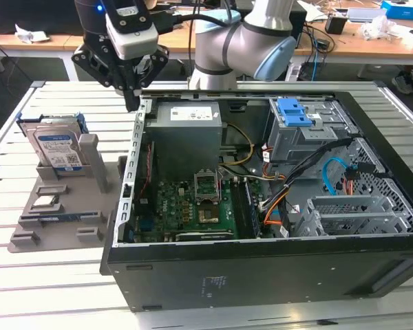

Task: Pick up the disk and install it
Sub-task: 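Reach for the disk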

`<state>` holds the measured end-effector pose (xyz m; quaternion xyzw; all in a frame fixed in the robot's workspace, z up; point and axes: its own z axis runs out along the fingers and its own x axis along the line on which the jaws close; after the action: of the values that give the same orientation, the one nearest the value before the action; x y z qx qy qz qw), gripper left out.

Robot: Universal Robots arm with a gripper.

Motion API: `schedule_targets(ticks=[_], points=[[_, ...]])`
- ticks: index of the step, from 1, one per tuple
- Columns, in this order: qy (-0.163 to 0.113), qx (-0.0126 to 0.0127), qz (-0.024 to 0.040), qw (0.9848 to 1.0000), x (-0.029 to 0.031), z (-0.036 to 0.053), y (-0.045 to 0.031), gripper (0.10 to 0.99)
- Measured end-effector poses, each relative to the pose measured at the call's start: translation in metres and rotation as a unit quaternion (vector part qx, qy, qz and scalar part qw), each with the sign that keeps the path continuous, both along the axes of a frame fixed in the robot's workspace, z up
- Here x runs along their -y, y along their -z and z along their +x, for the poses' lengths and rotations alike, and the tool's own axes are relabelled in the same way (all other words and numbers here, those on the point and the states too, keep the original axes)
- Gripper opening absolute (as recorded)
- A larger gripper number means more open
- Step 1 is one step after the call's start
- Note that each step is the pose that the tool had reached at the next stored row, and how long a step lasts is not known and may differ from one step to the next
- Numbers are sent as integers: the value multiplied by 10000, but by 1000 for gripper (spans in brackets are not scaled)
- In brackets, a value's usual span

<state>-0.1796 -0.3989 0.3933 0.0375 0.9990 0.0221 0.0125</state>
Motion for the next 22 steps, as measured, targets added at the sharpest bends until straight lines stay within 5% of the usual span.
schedule_targets(ticks=[22], points=[[0, 0, 0, 10000, 0, -593, 0, 106]])
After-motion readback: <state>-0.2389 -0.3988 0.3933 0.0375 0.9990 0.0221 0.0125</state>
